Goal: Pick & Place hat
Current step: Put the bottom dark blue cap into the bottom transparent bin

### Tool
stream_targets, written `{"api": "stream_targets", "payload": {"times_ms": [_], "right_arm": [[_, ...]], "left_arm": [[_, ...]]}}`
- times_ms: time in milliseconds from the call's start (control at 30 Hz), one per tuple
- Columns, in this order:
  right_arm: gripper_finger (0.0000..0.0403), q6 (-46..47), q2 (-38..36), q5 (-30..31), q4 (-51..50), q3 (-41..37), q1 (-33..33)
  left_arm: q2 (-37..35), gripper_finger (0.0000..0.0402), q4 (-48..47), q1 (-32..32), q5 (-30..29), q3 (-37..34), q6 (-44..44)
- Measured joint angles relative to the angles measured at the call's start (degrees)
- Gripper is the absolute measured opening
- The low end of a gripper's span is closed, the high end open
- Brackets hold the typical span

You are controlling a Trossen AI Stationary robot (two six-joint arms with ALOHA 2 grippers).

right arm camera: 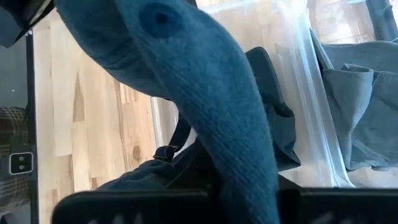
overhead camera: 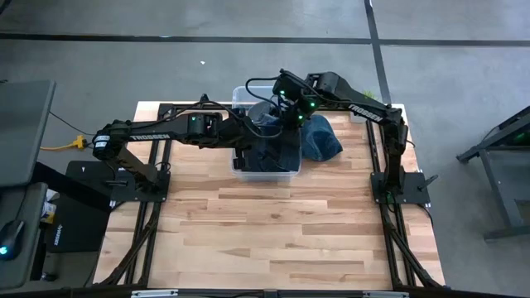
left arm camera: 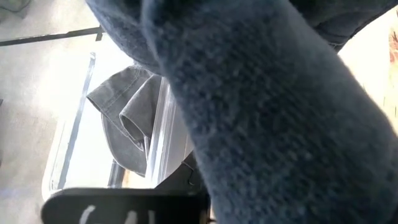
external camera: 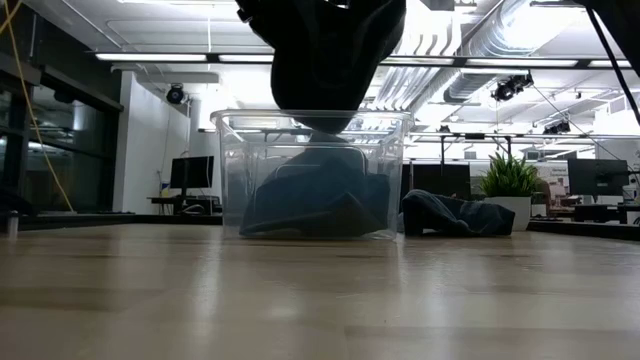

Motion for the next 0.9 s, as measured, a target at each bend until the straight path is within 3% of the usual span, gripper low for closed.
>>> {"api": "stream_targets", "payload": {"times_ms": [400, 567, 733, 900], "right_arm": [[0.0002, -0.14, 0.00, 2.87, -0.18, 0.00, -0.28], [0.0001, 0.62, 0.00, 2.75, -0.26, 0.00, -1.20], [0.0001, 1.50, -0.60, 2.70, -0.14, 0.00, -2.34], [0.0000, 3.57, -2.14, -0.09, 3.43, 0.00, -3.09]], "left_arm": [[-0.52, 0.0032, 0.08, -0.04, -3.56, 0.00, 0.70], [-2.72, 0.0083, -1.04, -0.04, -5.42, 0.07, 0.99], [-5.90, 0.0142, -5.51, -0.04, -11.09, -0.07, 1.14], [-11.44, 0.0168, -9.14, -0.04, -14.16, -0.05, 0.36]]}}
